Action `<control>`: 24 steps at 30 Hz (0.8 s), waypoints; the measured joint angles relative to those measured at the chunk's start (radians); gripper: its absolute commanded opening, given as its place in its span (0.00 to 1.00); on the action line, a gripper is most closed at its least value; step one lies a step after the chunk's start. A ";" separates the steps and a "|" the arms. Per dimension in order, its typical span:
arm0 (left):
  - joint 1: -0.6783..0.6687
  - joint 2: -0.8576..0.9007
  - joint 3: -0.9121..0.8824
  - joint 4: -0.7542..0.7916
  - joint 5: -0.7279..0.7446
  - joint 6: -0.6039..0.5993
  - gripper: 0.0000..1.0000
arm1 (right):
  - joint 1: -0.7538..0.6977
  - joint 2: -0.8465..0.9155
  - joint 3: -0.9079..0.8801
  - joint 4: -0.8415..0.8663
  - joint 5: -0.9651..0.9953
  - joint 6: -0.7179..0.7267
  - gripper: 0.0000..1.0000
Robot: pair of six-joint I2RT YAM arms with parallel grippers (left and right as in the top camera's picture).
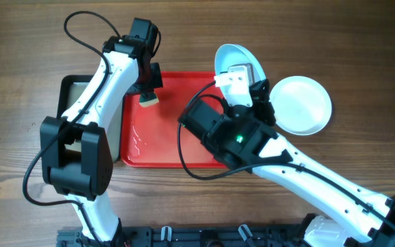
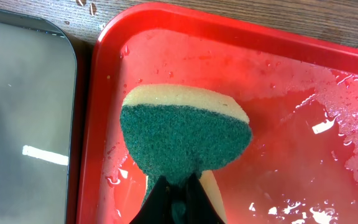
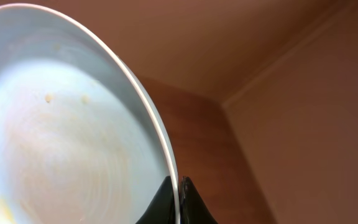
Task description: Clean dirty plates on tray and stack at the side
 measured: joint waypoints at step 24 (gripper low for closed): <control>0.127 -0.014 0.000 -0.089 -0.024 0.000 0.04 | -1.173 0.048 -0.201 0.267 -1.256 -0.149 0.04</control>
